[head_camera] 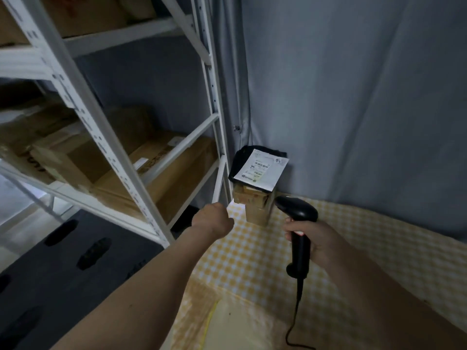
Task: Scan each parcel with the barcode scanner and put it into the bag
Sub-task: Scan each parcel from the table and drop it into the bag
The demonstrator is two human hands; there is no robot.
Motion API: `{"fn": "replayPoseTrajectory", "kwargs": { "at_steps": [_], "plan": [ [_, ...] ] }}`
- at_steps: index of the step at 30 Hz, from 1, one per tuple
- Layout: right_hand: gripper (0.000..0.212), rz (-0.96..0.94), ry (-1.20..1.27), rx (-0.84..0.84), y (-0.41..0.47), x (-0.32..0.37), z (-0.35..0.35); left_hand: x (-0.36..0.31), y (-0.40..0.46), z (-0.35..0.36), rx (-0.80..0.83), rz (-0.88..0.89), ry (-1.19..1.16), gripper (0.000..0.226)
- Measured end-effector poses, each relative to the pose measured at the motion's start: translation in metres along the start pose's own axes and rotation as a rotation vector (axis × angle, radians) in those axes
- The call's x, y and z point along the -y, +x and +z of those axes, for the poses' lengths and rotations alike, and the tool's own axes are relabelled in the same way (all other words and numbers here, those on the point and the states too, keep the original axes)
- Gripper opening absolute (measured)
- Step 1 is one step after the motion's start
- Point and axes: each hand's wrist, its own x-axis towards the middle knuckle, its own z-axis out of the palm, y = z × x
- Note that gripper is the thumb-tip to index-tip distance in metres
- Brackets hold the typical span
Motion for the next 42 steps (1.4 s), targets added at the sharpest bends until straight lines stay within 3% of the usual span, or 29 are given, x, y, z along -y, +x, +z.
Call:
{"fn": "replayPoseTrajectory", "kwargs": {
  "at_steps": [7,13,17,21,28,34,38,42],
  "plan": [
    [0.014,-0.042,-0.018,-0.03,0.077,0.037,0.0,-0.028,0.089,-0.015,-0.007,0.043,0.007,0.036],
    [0.014,0.039,-0.037,-0.114,0.126,0.049,0.012,-0.025,0.14,-0.007,0.081,0.078,0.006,0.033],
    [0.017,0.047,-0.022,-0.132,0.153,0.052,0.02,-0.027,0.186,-0.012,0.106,0.104,-0.095,0.024],
    [0.018,0.038,-0.016,-0.171,0.181,0.052,0.027,-0.031,0.235,-0.012,0.126,0.142,-0.218,0.044],
    [0.008,0.117,0.004,-0.328,0.238,0.055,0.051,-0.034,0.308,0.001,0.239,0.239,-0.257,0.053],
    [0.01,0.165,0.029,-0.386,0.265,0.053,0.066,-0.04,0.341,0.019,0.356,0.163,-0.38,0.056],
    [0.017,0.162,0.075,-0.38,0.272,0.051,0.069,-0.043,0.351,0.023,0.334,0.1,-0.403,0.046],
    [0.01,0.168,0.072,-0.407,0.271,0.054,0.066,-0.043,0.356,0.022,0.346,0.032,-0.499,0.051]
  ]
}}
